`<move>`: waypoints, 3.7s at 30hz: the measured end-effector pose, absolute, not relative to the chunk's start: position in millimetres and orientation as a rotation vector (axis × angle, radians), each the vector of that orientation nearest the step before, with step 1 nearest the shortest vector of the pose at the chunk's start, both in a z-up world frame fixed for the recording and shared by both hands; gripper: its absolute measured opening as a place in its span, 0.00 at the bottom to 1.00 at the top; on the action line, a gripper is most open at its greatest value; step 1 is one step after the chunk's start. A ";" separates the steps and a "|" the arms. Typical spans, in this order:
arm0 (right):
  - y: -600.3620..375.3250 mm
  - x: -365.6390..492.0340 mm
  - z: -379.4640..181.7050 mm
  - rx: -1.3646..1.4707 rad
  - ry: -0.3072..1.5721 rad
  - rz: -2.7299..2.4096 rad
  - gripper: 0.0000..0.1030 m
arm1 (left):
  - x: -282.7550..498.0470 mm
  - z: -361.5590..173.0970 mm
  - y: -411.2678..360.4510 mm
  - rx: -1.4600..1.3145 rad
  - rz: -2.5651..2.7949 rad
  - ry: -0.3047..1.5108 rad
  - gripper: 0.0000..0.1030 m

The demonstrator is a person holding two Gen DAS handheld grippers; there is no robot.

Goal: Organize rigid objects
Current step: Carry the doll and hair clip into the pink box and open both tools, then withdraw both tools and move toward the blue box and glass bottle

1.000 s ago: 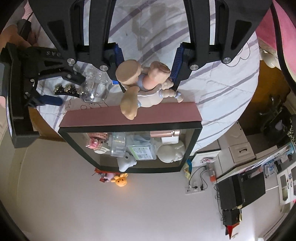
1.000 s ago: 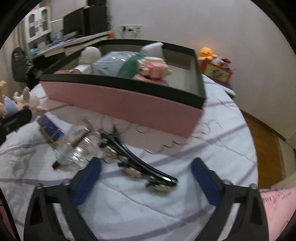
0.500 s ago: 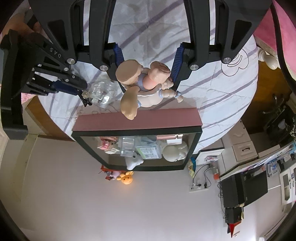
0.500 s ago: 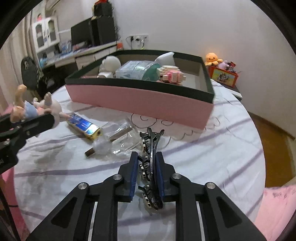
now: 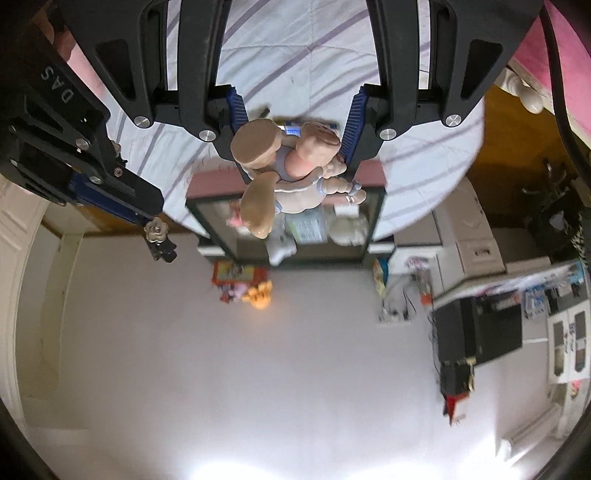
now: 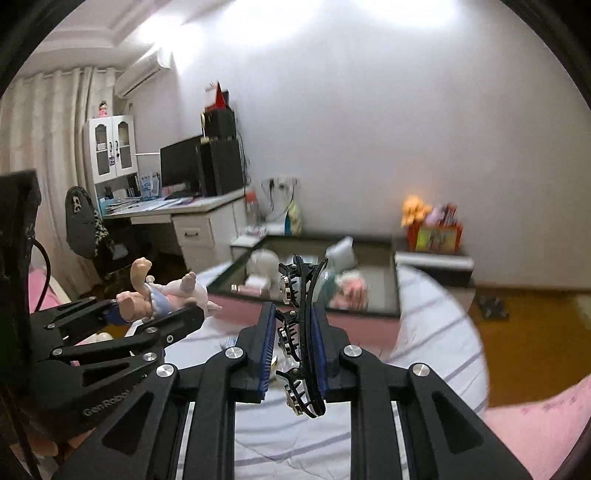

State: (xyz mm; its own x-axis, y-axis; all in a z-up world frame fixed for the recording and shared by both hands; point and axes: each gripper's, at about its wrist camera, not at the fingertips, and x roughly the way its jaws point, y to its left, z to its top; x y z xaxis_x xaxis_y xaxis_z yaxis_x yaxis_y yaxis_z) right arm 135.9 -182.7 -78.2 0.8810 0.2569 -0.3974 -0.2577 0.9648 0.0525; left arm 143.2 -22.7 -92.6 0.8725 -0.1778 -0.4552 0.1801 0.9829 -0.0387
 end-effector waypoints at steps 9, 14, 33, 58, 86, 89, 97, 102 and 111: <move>-161.4 113.1 -46.0 -0.051 0.311 0.256 0.19 | 111.5 -59.6 -17.3 0.003 -0.164 0.352 0.44; -157.9 107.2 -39.8 -0.061 0.287 0.251 0.19 | 101.9 -53.5 -16.3 0.010 -0.154 0.320 0.43; -162.0 138.5 -50.3 -0.052 0.315 0.255 0.19 | 141.3 -61.8 -21.4 0.043 -0.149 0.349 0.43; -174.4 337.1 -154.8 -0.002 0.676 0.266 0.19 | 370.5 -168.6 -45.0 0.115 -0.157 0.728 0.45; -175.6 128.0 -10.7 -0.044 0.289 0.159 1.00 | 114.8 -21.8 5.8 0.045 -0.066 0.252 0.95; -173.8 100.2 -3.7 -0.041 0.260 0.157 1.00 | 89.5 -14.8 8.7 0.047 -0.058 0.224 0.96; -172.6 48.2 8.4 -0.058 0.208 0.134 1.00 | 41.7 -1.9 6.8 0.055 -0.050 0.170 0.99; -173.8 30.6 14.5 -0.047 0.181 0.135 1.00 | 28.9 5.9 4.7 0.062 -0.043 0.141 0.99; -175.1 23.4 17.6 -0.042 0.159 0.140 1.00 | 24.3 7.0 3.7 0.067 -0.027 0.121 1.00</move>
State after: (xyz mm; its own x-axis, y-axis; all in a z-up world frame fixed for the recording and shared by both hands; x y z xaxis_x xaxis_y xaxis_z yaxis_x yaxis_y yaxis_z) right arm 23.4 -175.1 17.6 0.9777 0.1358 -0.1603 -0.1425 0.9893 -0.0310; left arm 24.3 3.7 7.0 0.9923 -0.0229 -0.1217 0.0310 0.9974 0.0650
